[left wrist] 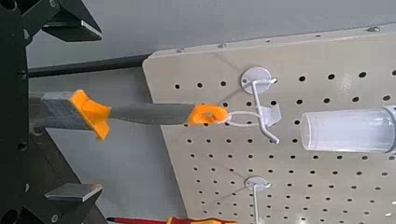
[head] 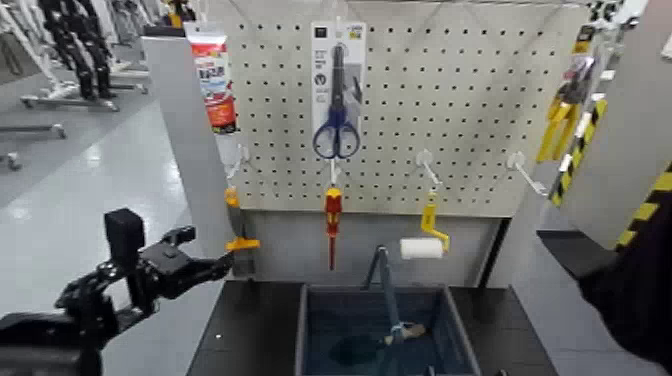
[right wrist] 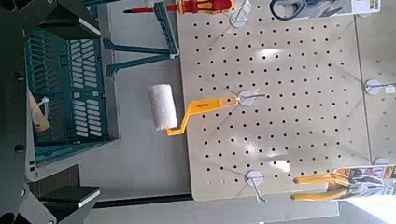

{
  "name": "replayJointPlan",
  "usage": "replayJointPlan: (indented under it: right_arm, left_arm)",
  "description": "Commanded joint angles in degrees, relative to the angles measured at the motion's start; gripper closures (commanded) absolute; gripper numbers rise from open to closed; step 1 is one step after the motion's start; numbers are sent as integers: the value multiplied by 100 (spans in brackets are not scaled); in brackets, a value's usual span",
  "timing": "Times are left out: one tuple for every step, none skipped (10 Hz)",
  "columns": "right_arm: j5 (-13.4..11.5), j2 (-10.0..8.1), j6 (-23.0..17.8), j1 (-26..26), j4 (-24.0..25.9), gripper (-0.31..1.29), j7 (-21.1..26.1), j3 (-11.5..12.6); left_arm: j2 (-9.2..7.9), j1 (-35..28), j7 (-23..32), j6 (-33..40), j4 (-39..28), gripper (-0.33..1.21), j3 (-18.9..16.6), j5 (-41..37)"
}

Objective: Put the yellow paint brush into the crate.

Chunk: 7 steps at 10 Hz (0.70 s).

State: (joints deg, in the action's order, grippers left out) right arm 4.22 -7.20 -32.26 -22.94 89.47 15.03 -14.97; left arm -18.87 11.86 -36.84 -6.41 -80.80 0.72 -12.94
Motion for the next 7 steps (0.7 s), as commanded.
replayJointPlan:
  right_arm:
    - [0,9,1,0,0,13,0,-6]
    - [0,9,1,0,0,13,0,-6]
    - [0,17,1,0,9,13,0,-6]
    - [0,9,1,0,0,13,0,-6]
    - [0,17,1,0,0,13,0,-6]
    - [0,17,1,9,0,13,0,-15]
    - [0,17,1,9,0,13,0,-15]
  left_arm:
    - [-108,405,-148,61,354,16,244,-86]
    - [-143,528,-192,79,486,16,359,-130]
    - [-169,677,-297,88,636,16,499,-174]
    - [-187,853,-420,88,776,16,640,-182]
    - [-196,985,-517,96,890,16,763,-218]
    - [-205,1090,-552,105,970,16,842,-244]
    - [-213,1187,-587,158,1075,16,921,-314]
